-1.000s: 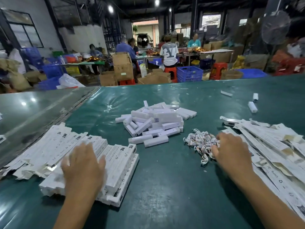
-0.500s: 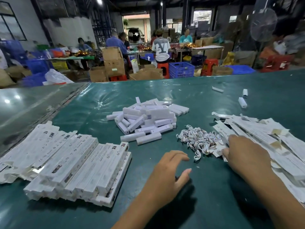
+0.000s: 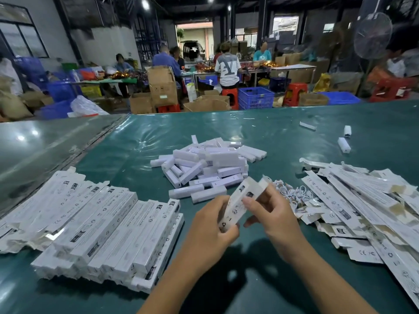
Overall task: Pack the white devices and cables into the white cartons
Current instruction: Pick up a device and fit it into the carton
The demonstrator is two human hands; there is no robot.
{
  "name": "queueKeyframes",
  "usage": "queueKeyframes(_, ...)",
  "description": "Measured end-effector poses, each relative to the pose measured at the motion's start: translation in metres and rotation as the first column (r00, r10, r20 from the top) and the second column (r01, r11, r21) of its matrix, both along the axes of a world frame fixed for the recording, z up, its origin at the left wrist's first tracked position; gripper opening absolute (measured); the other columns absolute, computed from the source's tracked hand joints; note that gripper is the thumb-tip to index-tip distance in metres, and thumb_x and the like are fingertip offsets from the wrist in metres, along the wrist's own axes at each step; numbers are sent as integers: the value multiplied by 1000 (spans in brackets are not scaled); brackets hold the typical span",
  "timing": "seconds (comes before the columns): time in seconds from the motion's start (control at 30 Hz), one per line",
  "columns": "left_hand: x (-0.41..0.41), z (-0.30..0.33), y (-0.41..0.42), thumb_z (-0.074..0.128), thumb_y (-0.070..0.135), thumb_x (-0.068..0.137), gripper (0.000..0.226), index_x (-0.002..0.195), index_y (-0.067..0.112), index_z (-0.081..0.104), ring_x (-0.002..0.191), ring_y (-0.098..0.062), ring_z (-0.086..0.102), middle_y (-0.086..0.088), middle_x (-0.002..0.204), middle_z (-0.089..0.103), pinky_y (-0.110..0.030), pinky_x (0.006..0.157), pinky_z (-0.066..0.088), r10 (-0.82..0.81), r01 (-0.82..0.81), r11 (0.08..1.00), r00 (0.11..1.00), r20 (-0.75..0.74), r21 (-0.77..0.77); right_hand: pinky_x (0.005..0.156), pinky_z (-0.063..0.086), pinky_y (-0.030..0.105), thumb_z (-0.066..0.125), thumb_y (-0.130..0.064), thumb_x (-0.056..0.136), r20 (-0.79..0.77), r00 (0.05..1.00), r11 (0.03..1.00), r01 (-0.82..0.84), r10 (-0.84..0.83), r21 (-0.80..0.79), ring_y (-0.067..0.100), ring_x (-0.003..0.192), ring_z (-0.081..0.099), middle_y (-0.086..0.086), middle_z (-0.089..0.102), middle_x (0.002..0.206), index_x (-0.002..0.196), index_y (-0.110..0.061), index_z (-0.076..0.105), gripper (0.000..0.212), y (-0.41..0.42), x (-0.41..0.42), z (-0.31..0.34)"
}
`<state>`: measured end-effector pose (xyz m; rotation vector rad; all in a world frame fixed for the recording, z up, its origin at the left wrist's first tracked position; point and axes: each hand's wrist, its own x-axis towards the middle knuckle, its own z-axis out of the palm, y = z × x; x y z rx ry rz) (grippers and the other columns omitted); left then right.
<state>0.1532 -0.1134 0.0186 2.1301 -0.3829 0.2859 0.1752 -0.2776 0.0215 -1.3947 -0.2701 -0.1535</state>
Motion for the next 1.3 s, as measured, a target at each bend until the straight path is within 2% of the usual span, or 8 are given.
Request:
queueKeyframes(0.17,6,-12,5,72,29,78,39,105,35,44,71,-8,67,10,86,72,-33,65,55,83,-76,986,996,-43,145,64,60,34,78,-21,88,16,1000,1000,-13,13,-2,23,90,73,7,75,102,111,-30,65,27,0,7,-24)
queueKeyframes(0.33,6,-17,7,62,35,88,20,95,24,47,77,-27,60,1,82,65,-44,72,48,158,-159,918,987,31,363,78,47,11,67,-29,89,361,865,857,449,-348,-251,12,101,63,-13,63,106,108,-35,59,21,1,3,-30)
queueKeyframes(0.47,6,-16,8,59,36,89,23,109,27,51,82,-24,62,1,86,68,-42,75,48,139,-146,913,989,46,381,77,48,16,57,-38,90,418,856,833,452,-304,-320,13,103,63,-17,65,112,114,-35,62,25,1,5,-30)
queueKeyframes(0.67,5,-21,9,60,36,88,23,107,28,51,82,-22,61,3,86,67,-40,76,49,149,-154,918,988,42,367,75,58,32,59,-44,88,249,945,927,276,-213,-255,18,100,70,-12,71,110,118,-47,62,30,-1,9,-40)
queueKeyframes(0.77,7,-23,8,60,35,88,27,113,29,51,83,-22,61,4,89,67,-41,76,50,129,-134,912,991,40,388,67,59,24,59,-43,88,196,960,951,236,-198,-197,18,89,71,-9,71,105,113,-49,69,27,0,11,-37)
queueKeyframes(1.03,8,-25,7,60,35,86,26,109,27,51,84,-23,62,4,91,69,-41,74,49,101,-122,906,992,74,406,66,61,29,67,-24,96,52,966,967,254,-253,-14,16,81,70,11,68,99,89,-19,78,14,1,19,-40)
queueKeyframes(1.17,9,-23,6,61,36,86,29,112,26,52,88,-22,62,4,97,70,-40,77,49,73,-100,899,994,78,426,57,51,23,73,-15,88,-107,948,943,310,-299,116,8,68,62,4,69,84,86,-15,73,3,3,22,-41)
queueKeyframes(1.3,7,-22,6,60,35,87,31,116,28,53,88,-22,62,4,100,71,-38,77,48,52,-82,902,995,81,423,60,52,24,78,-22,72,-313,942,941,210,-122,267,9,77,65,1,70,92,106,-16,68,36,-3,23,-40)
